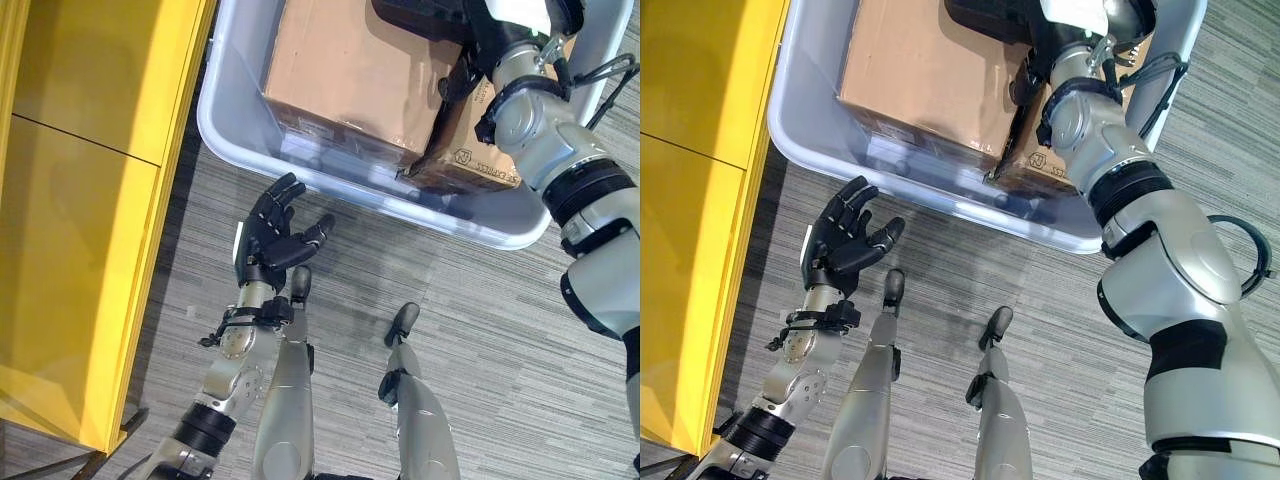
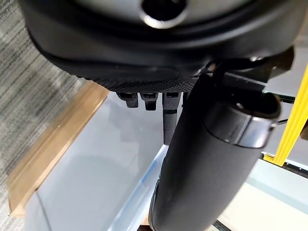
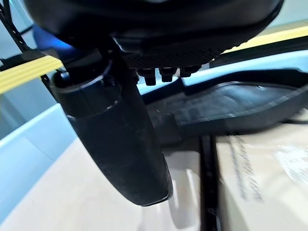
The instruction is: Move parts from the plastic box to the shelf.
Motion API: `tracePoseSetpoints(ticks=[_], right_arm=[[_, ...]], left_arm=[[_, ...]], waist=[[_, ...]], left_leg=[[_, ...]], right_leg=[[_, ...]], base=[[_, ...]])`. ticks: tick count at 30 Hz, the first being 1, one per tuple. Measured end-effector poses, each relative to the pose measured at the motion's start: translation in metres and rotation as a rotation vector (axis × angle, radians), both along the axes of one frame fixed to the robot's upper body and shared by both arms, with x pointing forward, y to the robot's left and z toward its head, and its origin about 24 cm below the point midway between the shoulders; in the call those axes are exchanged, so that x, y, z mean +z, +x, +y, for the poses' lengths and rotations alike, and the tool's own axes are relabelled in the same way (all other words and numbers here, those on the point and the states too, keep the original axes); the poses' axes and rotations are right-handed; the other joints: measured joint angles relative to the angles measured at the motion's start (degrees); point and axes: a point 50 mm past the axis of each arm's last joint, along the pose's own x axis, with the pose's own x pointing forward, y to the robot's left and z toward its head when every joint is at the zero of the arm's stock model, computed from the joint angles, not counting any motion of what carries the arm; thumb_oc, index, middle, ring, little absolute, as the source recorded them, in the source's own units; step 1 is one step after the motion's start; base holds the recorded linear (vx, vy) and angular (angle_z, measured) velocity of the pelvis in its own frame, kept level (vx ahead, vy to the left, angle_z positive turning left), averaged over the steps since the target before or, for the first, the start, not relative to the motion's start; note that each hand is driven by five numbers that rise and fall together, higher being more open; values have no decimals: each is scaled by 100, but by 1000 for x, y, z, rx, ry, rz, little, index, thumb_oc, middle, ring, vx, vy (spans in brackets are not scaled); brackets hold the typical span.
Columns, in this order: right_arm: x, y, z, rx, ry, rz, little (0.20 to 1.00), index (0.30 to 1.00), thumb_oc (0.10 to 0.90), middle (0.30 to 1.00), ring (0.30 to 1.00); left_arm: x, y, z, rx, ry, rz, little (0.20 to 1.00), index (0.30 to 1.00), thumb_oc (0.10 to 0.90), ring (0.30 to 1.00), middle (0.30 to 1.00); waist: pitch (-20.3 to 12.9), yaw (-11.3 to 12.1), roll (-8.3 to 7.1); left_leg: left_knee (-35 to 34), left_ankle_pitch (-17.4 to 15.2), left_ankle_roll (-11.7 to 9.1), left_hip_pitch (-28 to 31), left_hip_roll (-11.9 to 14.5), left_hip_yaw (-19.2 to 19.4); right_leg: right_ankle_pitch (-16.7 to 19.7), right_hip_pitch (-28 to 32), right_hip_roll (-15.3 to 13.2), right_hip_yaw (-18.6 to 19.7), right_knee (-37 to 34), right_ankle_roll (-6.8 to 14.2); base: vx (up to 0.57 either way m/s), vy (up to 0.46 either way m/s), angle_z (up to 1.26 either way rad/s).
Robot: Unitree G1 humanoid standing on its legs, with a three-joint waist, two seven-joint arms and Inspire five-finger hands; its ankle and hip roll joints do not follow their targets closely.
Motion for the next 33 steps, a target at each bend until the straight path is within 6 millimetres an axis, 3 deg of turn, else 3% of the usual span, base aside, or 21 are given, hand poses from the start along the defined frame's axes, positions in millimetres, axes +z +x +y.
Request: tracePoseSetpoints(ticks=[21,31,33], right_arm=[[23,-7,-30,-86,63,-45,1000,1000,900,1000,1000],[27,-13,-68,-207,136,-43,1000,1000,900,1000,1000],[27,-13,-69,-210,139,-39,778,778,741,778,778]], left_arm=[[3,1,-3,-35,21,-10,1000,1000,900,1000,1000],[7,3,-9,-60,25,-28,1000,1000,900,1000,1000],[9,3,-10,-61,25,-33,1000,1000,900,1000,1000]], waist=[[-11,175,33],[-12,453,132],[-11,462,139]], left_leg=[[10,27,35,-232,-130,-82],[12,47,60,-408,-266,-138],[14,52,66,-408,-285,-141]], right_leg=[[-30,-157,-102,-109,-1,53],[-59,-289,-219,-156,-1,128],[-65,-285,-236,-161,-1,135]], base=[[20,-14,2],[18,-20,5],[2,-11,2]])
